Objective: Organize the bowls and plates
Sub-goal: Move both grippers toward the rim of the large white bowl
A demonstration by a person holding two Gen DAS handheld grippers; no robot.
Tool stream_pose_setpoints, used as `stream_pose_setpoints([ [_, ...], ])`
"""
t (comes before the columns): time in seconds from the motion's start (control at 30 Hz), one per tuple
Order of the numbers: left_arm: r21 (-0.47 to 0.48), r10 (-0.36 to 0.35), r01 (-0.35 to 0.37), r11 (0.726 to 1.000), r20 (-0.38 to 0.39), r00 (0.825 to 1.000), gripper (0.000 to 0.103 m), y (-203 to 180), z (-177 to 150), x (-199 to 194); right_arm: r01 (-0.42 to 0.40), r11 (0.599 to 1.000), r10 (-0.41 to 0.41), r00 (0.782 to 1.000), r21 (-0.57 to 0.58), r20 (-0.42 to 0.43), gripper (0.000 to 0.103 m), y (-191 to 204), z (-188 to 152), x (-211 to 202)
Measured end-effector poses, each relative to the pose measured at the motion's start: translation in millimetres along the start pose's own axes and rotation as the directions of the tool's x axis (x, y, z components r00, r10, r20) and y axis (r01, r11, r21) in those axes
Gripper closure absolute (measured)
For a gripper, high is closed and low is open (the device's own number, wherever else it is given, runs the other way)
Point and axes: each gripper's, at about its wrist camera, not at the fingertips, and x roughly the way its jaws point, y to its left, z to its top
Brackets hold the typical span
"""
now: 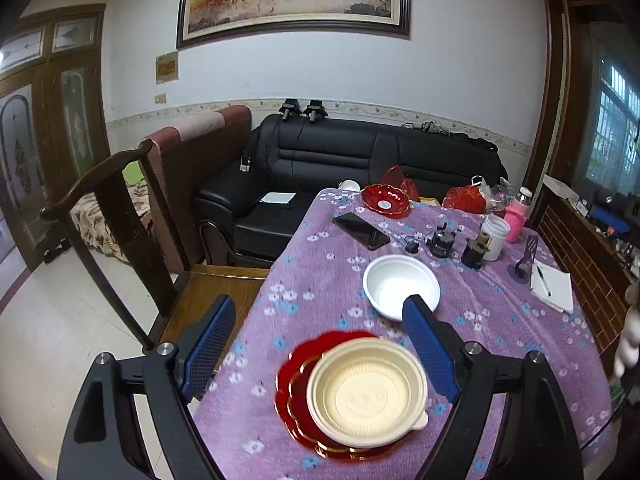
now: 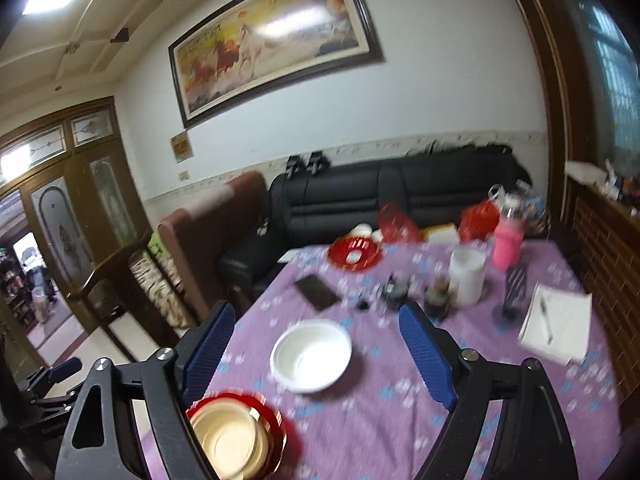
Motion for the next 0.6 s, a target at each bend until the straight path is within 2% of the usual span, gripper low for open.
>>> stream_pose_setpoints([
  [0.17, -0.026, 0.026, -0.026, 0.999, 0.006, 1.000, 0.017, 19, 47, 25, 0.039, 0.999, -0.039, 0.999, 0.009, -0.016, 0.013, 0, 46, 27],
  [0.27, -0.023, 0.042, -0.042, 0.999, -0.011, 0.999, 0.017, 22, 62, 54, 0.044, 0.999, -0.043, 0.997, 0.022, -0.060, 0.012, -4, 46, 58],
  [0.4, -0.103, -0.027, 0.012, 0.995, -0.139, 0.990, 0.017, 29, 60, 124, 0.023, 0.997, -0.011, 0.985, 0.069, -0.173, 0.012, -19, 11, 120],
  [0.47, -0.142, -0.069, 0.039, 0.989, -0.214, 0.974, 0.017, 29, 51, 165, 0.026, 0.995, -0.002, 0.968, 0.093, -0.250, 0.012, -27, -17, 154],
  [0.6, -0.177, -0.104, 0.048, 0.983, -0.318, 0.942, 0.017, 19, 34, 231, 0.028, 0.990, 0.027, 0.928, 0.140, -0.373, 0.012, -42, -70, 213],
])
